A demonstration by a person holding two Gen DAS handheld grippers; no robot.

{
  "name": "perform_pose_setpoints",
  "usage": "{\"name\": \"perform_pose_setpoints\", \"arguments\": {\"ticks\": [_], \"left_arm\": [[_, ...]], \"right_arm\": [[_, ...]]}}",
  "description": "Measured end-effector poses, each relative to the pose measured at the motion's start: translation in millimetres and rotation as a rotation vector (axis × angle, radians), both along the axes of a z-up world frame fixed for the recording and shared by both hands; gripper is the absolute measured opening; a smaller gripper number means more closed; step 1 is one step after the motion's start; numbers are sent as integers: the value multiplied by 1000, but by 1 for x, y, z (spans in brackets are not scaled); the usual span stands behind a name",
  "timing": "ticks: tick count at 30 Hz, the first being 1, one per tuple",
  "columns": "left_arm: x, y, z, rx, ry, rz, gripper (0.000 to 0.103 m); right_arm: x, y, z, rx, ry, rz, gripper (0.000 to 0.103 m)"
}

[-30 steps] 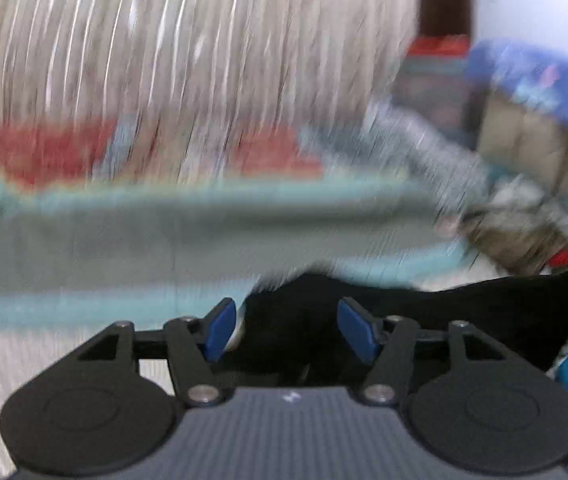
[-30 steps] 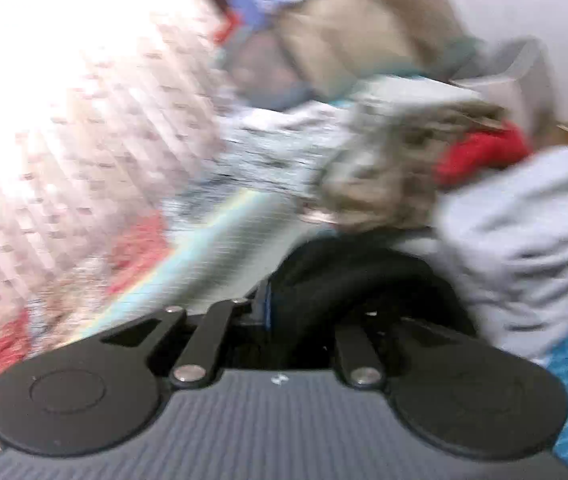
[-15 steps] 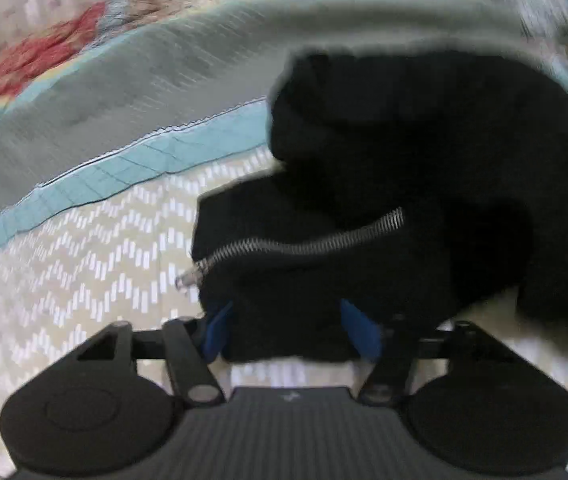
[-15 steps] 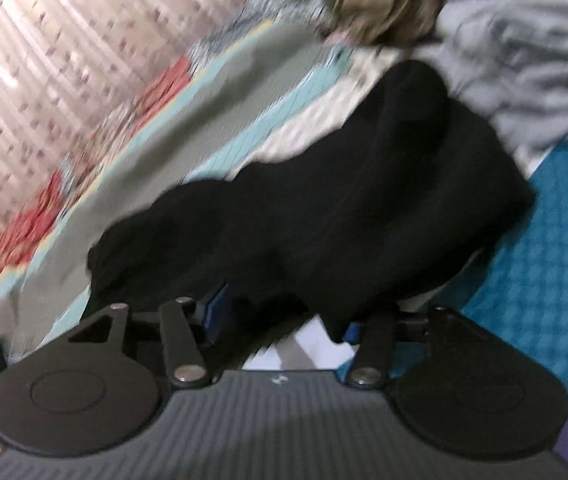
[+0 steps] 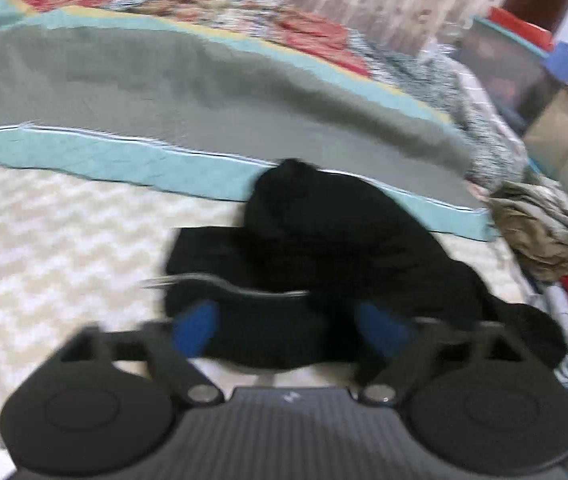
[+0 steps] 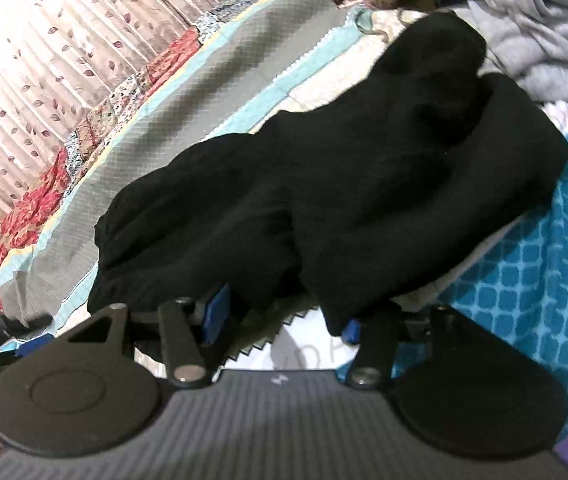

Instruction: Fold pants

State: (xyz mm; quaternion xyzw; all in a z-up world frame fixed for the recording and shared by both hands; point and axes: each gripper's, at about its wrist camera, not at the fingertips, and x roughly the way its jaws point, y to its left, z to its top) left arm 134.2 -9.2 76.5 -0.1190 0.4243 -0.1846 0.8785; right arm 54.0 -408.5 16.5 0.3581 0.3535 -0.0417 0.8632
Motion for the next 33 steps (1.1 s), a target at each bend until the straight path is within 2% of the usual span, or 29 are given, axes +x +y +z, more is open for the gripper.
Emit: {"name": "perform_pose_setpoints", "arguments": {"ticks": [4, 5, 6, 7, 8, 9, 10, 12, 15, 18, 20, 22, 23, 24, 26, 28, 30, 32, 33], "left_arm": [[16, -58, -27, 7, 61, -131, 100], [22, -73, -37, 11, 84, -157, 96], [26, -86, -46, 12, 111, -180, 64], [29, -93, -50, 24, 136, -191, 37], [34, -96, -51, 30, 170, -193, 32], [37, -91, -47, -1, 180, -172, 14], [40, -81, -37, -41, 176, -153, 13], [37, -49, -5, -87, 96, -107, 13], [22, 19, 48, -108, 1, -27, 13], [-2, 93, 85, -94, -21, 44, 13], [-25, 133, 102, -20, -56, 110, 13], [-46, 172, 112, 70, -89, 218, 14], [-55, 191, 110, 101, -86, 285, 16], [-59, 206, 104, 117, -71, 346, 27], [-66, 230, 82, 122, -10, 469, 37], [-70, 238, 56, 115, 44, 505, 57], [-78, 239, 30, 86, 114, 530, 61], [-87, 240, 9, 33, 166, 517, 62], [-97, 245, -1, 17, 182, 510, 66]], "right_arm": [[-4, -10, 0, 40, -6, -25, 58], [-3, -11, -1, 46, -4, -34, 58], [-3, -13, -2, 53, -4, -42, 58], [-3, -14, -3, 58, -4, -48, 58], [-3, -15, -4, 57, -3, -53, 58], [-4, -16, -4, 49, 0, -60, 58], [-4, -17, -4, 42, 5, -66, 58], [-4, -17, -2, 35, 4, -74, 58], [-10, -18, 4, 40, -20, -80, 58], [-14, -14, 7, 55, -43, -63, 58], [-17, -9, 7, 61, -36, -48, 58], [-21, -5, 3, 65, -15, -38, 58], [-22, -2, 1, 66, -6, -33, 58], [-23, 0, -2, 70, 8, -27, 59], [-23, 3, -6, 80, 35, -25, 59], [-24, 6, -7, 82, 43, -20, 59], [-25, 7, -2, 56, 41, -15, 59], [-25, 6, 3, 31, 34, -18, 59], [-25, 4, 6, 20, 29, -24, 59]]}}
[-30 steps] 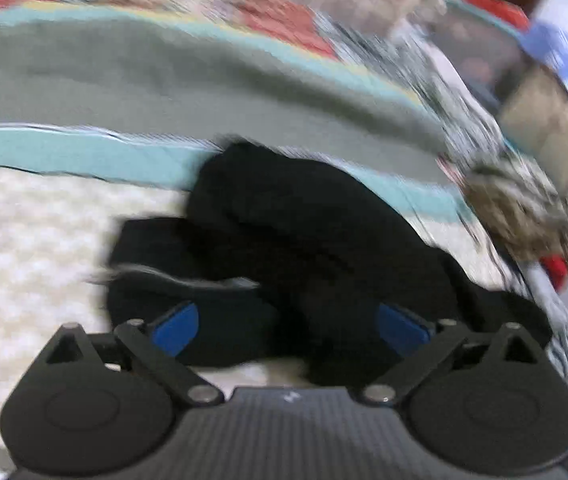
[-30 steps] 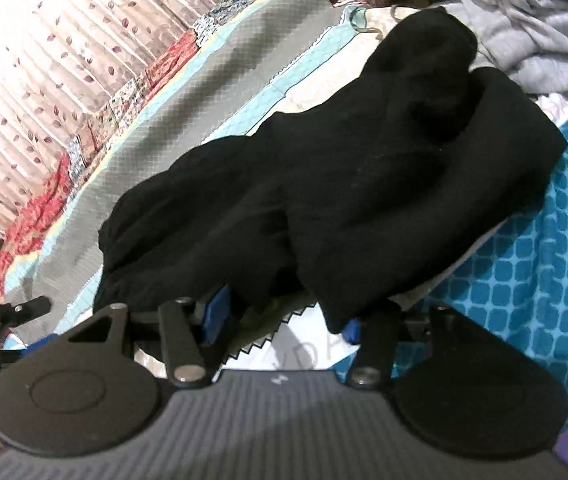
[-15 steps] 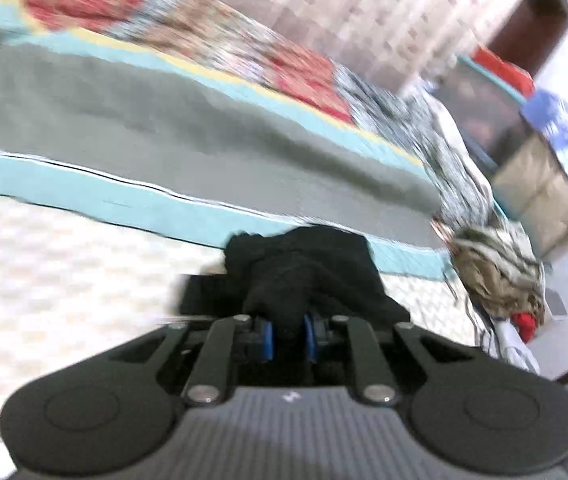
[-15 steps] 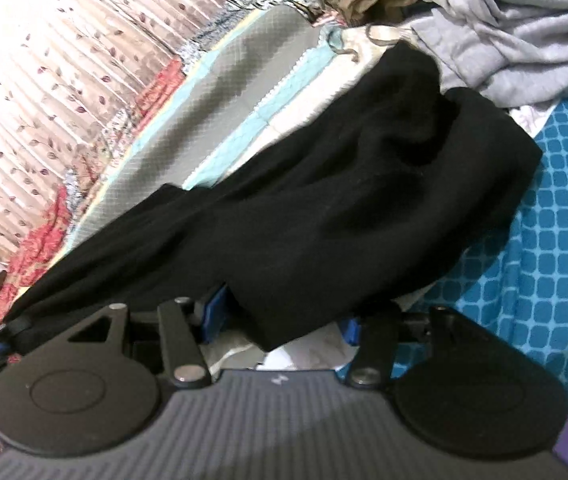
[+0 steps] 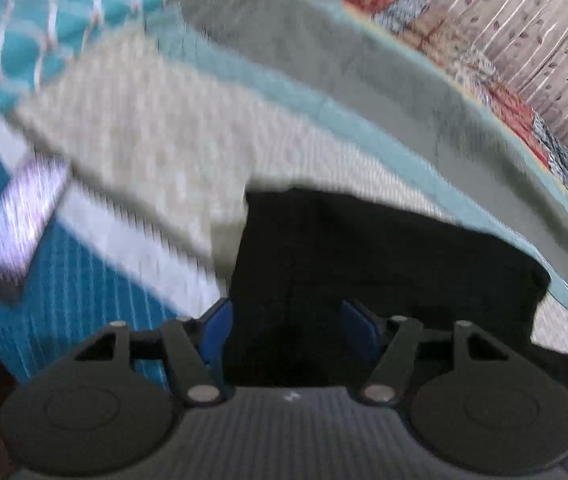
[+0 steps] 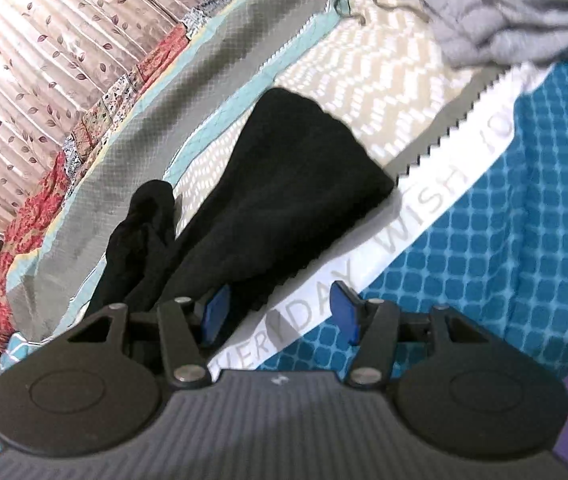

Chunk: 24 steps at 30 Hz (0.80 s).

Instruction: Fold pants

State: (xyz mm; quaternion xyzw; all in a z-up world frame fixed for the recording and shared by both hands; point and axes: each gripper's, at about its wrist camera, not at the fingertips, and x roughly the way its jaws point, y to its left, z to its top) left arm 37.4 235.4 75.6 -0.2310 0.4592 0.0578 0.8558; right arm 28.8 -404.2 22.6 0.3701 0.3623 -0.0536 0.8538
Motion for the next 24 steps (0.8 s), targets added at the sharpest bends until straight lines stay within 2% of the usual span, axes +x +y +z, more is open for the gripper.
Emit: {"name": "perform_pose_setpoints", "arguments": {"ticks": [1, 2, 4, 7, 8, 9, 11, 12, 13, 14, 15, 16, 17, 19, 21, 23, 24], "left_arm": [[-7, 2, -6, -7, 11, -7, 76], [-12, 2, -10, -8, 21, -12, 82], [-24, 1, -18, -19, 17, -23, 88], [-37, 2, -33, -148, 23, -45, 96], [-37, -3, -41, -187, 34, -68, 96], [-36, -10, -47, -200, 42, -85, 91], [-26, -28, -58, -208, 70, -132, 48], [-18, -38, -62, -197, 94, -163, 19], [-11, -43, -62, -169, 112, -169, 13], [-4, -46, -59, -157, 120, -171, 12], [3, -43, -49, -157, 101, -164, 12], [8, -37, -36, -152, 65, -148, 12], [13, -29, -21, -148, 23, -128, 12], [25, -6, 15, -170, -69, -88, 12], [41, 14, 49, -124, -117, -17, 13], [65, 21, 70, -33, -120, 71, 20], [76, 18, 75, 33, -116, 98, 40]], "right_arm": [[0, -3, 2, -9, -4, -9, 59], [0, -8, 3, -14, -8, -21, 58], [-2, -18, 3, -21, -17, -63, 59], [-6, -37, -3, 2, -15, -135, 61], [-6, -42, -7, 20, -13, -151, 62], [-3, -48, -12, 38, -6, -167, 63], [5, -53, -21, 73, 1, -186, 65], [13, -54, -25, 90, 4, -183, 66], [21, -53, -27, 95, 6, -175, 67], [31, -50, -27, 90, 10, -156, 65], [37, -47, -25, 84, 10, -128, 57], [42, -43, -19, 75, 11, -104, 13], [48, -39, -9, 60, -10, -105, 9], [56, -32, 24, 19, -128, -107, 9], [64, -25, 57, -19, -233, -100, 9], [84, -15, 79, -40, -282, -86, 12], [97, -10, 86, -38, -288, -73, 14]]}}
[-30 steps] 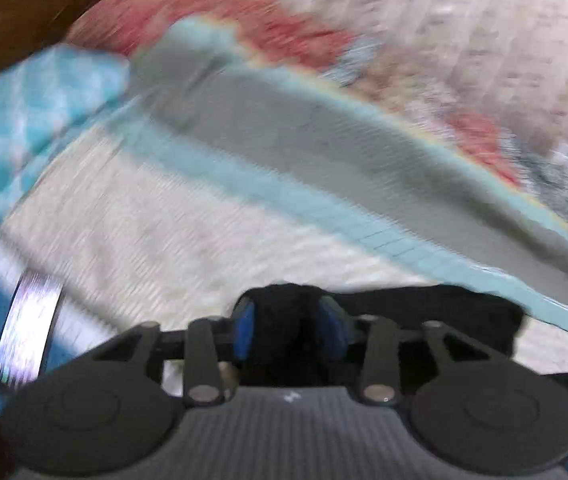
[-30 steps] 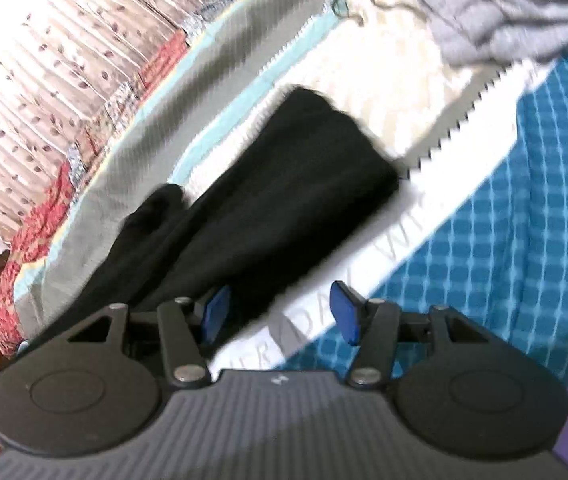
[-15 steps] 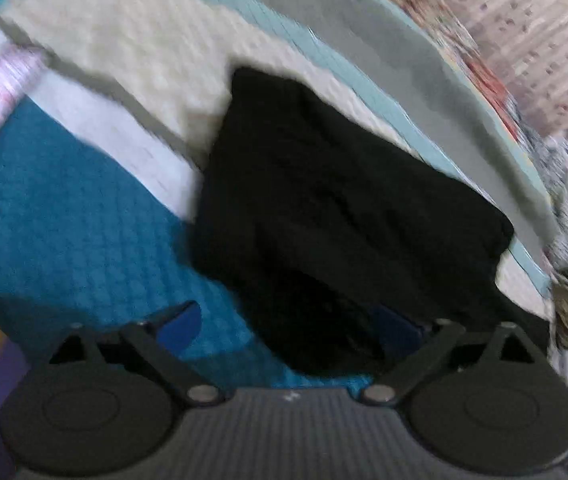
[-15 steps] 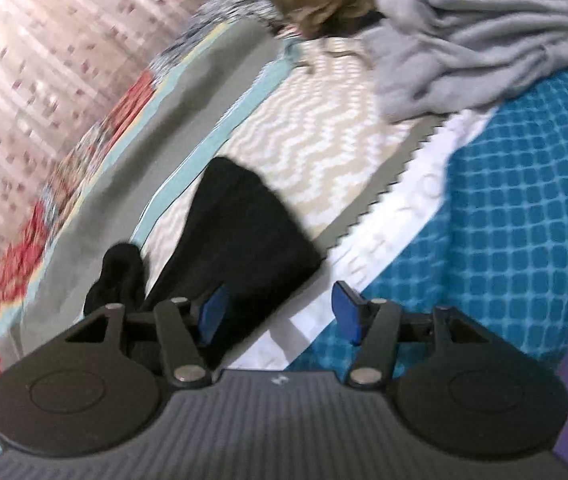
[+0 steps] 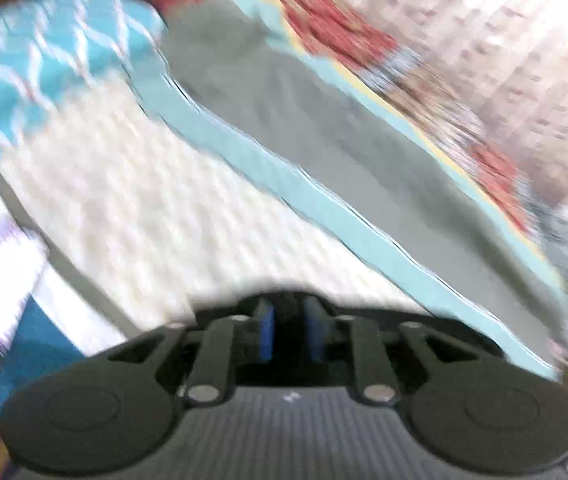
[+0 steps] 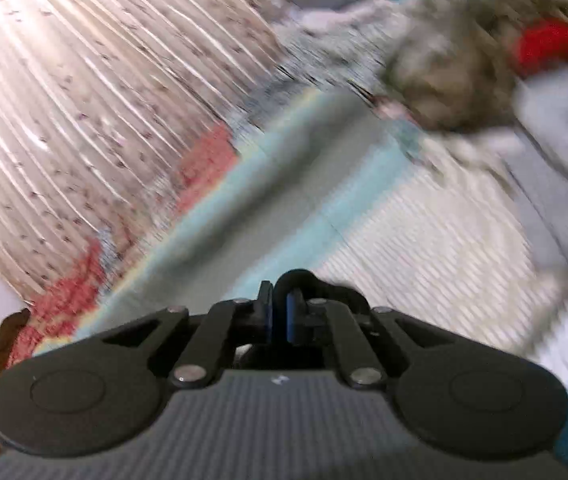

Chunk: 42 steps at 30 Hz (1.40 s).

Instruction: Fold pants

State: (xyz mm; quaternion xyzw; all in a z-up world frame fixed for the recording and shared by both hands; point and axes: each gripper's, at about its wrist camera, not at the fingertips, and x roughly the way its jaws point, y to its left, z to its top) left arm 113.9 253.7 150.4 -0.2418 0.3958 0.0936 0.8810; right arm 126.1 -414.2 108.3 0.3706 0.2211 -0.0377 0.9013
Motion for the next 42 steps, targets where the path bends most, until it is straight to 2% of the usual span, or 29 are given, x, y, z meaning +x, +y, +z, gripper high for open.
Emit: {"name": "perform_pose_setpoints", "arguments": {"ticks": [1, 2, 3, 4, 6, 8, 12, 14, 17, 19, 21, 23, 26, 28, 29, 31, 33, 36, 38, 39, 40, 41, 42], "left_arm": [[14, -6, 1, 92, 6, 15, 64], [28, -12, -3, 184, 28, 18, 68], [35, -17, -10, 218, 72, 28, 62], [39, -19, -17, 205, 115, 27, 60], [28, -20, -32, 93, 100, -43, 62], [14, -16, -46, 44, 109, -70, 64], [-5, 0, -68, -31, 151, -66, 67], [-21, 11, -70, -83, 148, -42, 69], [-33, 17, -63, -142, 104, -12, 78], [-31, 10, -59, -118, 75, -13, 89], [-29, -5, -51, 6, 41, -34, 95], [-24, -21, -47, 120, 34, -62, 96], [-17, -48, -47, 236, 19, -157, 101], [-7, -64, -56, 308, 47, -198, 100], [1, -66, -63, 301, 77, -202, 99], [10, -60, -73, 210, 115, -200, 97], [14, -49, -75, 109, 98, -177, 101], [14, -32, -75, 11, 48, -130, 102], [17, -26, -82, -29, 40, -98, 98], [21, -27, -90, -25, 60, -93, 78], [26, -31, -97, -8, 98, -92, 40], [29, -36, -103, 11, 143, -94, 27], [30, -39, -105, -4, 154, -102, 14]], "right_arm": [[16, 5, 2, 1, 13, 24, 24], [30, 8, 1, -7, 26, 35, 51], [39, 12, -2, -38, 38, 13, 58], [43, 15, -5, -94, 65, -17, 59], [34, 15, -17, -127, 92, -17, 60], [15, 7, -35, -91, 97, -2, 59], [-28, -8, -72, -41, 180, -17, 60], [-44, -9, -82, 3, 212, -12, 60], [-57, 2, -86, 80, 219, 5, 60], [-62, 10, -88, 107, 222, 18, 60], [-59, 20, -87, 82, 230, 35, 60], [-53, 32, -83, 8, 241, 64, 60], [-50, 46, -80, -94, 253, 95, 64], [-48, 50, -81, -88, 262, 110, 65], [-49, 46, -85, -49, 262, 111, 65], [-52, 39, -92, 73, 257, 108, 65], [-55, 32, -101, 186, 249, 95, 65], [-52, 21, -111, 324, 247, 55, 65], [-47, 16, -117, 397, 254, 19, 65], [-41, 14, -123, 425, 256, -5, 65], [-34, 14, -127, 434, 260, -23, 65], [-28, 13, -129, 436, 270, -35, 63], [-21, 13, -131, 441, 284, -33, 57]]}}
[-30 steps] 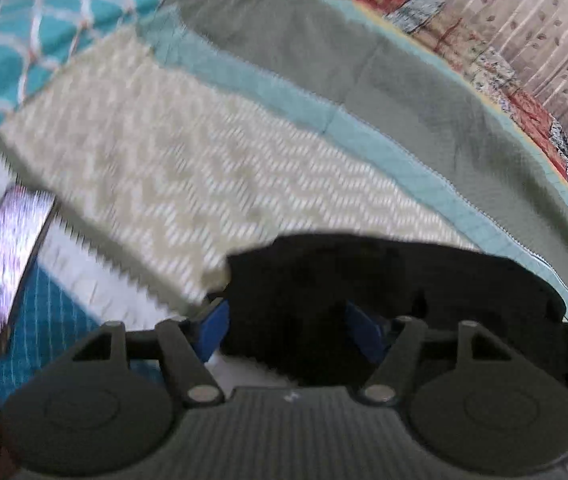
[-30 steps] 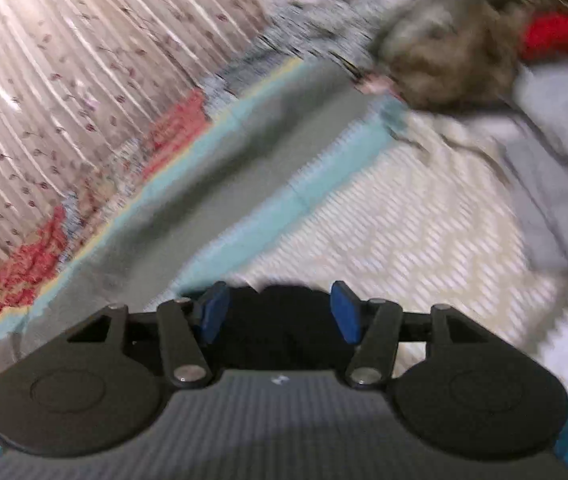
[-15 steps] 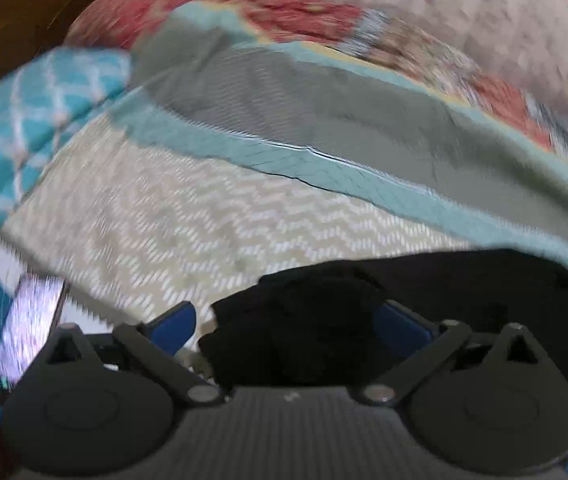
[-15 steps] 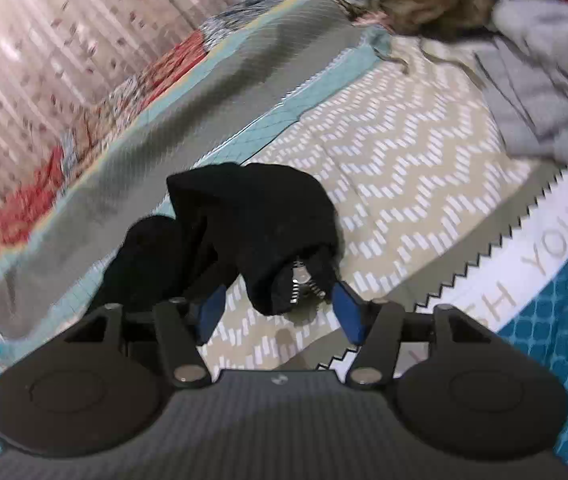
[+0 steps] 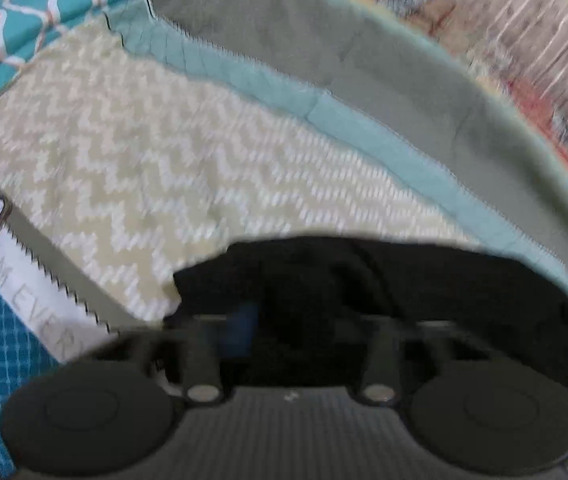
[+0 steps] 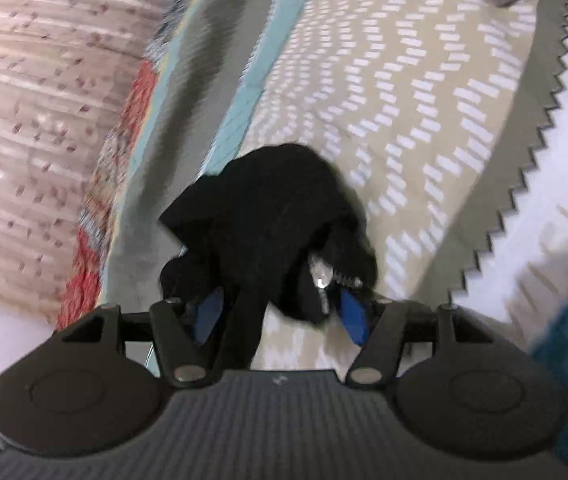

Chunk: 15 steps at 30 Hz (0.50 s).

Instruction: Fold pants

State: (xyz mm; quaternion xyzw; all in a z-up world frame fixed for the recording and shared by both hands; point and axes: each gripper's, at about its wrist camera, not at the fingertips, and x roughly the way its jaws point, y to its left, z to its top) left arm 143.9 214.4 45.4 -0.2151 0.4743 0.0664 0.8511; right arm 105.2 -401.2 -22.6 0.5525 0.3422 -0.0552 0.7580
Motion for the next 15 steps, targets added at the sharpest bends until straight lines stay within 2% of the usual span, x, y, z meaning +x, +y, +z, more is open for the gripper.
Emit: {"name": "perform_pose_setpoints", "arguments": {"ticks": [1, 2, 4, 6, 9, 12, 15], "left_arm": [[-2, -1, 3, -15, -8, 2, 13], [-7, -2, 10, -8, -30, 4, 12], [-19, 0, 29, -1, -80, 3, 12], [-38, 7, 52, -10, -134, 0, 11], [-70, 16, 75, -39, -175, -8, 11], [-109, 21, 78, -61, -165, -8, 11], [-152, 21, 53, -114, -97, -13, 11]], "right_arm": [[5, 0, 1, 7, 18, 15, 28], [8, 0, 7, -3, 26, 25, 16], [6, -5, 33, -100, -19, 33, 13], [-6, -19, 68, -224, -104, 25, 12], [-35, -51, 113, -352, -187, -33, 12], [-63, -82, 129, -457, -164, -108, 11], [-86, -104, 121, -483, -94, -172, 11]]}}
